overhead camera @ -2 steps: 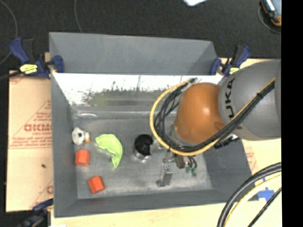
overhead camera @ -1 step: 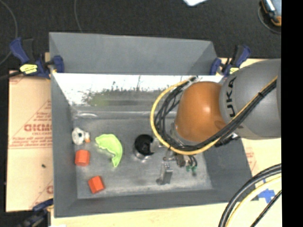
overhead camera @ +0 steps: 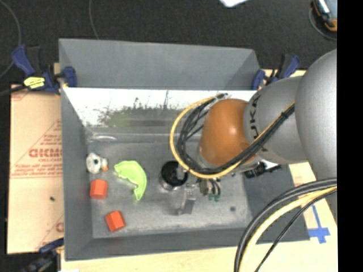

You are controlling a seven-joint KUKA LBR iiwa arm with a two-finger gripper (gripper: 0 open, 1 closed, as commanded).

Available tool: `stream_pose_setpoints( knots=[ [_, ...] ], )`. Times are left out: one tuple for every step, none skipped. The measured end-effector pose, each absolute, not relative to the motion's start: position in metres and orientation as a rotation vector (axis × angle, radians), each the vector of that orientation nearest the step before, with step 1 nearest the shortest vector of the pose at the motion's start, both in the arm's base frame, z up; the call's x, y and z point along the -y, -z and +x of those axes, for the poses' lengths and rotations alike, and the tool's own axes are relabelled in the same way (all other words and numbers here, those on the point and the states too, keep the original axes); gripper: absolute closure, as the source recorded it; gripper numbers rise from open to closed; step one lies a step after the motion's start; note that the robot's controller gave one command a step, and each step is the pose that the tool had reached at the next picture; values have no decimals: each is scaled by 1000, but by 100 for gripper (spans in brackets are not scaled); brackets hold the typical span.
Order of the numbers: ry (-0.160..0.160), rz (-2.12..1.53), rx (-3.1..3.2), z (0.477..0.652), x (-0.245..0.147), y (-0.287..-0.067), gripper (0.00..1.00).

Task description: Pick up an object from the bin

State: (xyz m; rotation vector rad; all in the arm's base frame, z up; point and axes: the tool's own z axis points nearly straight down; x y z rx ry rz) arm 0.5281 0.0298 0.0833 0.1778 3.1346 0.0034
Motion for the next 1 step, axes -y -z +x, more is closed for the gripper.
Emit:
stream_pose_setpoints(
  knots=[
    [-4,-35,-3127,582,4,-74,0]
  ],
)
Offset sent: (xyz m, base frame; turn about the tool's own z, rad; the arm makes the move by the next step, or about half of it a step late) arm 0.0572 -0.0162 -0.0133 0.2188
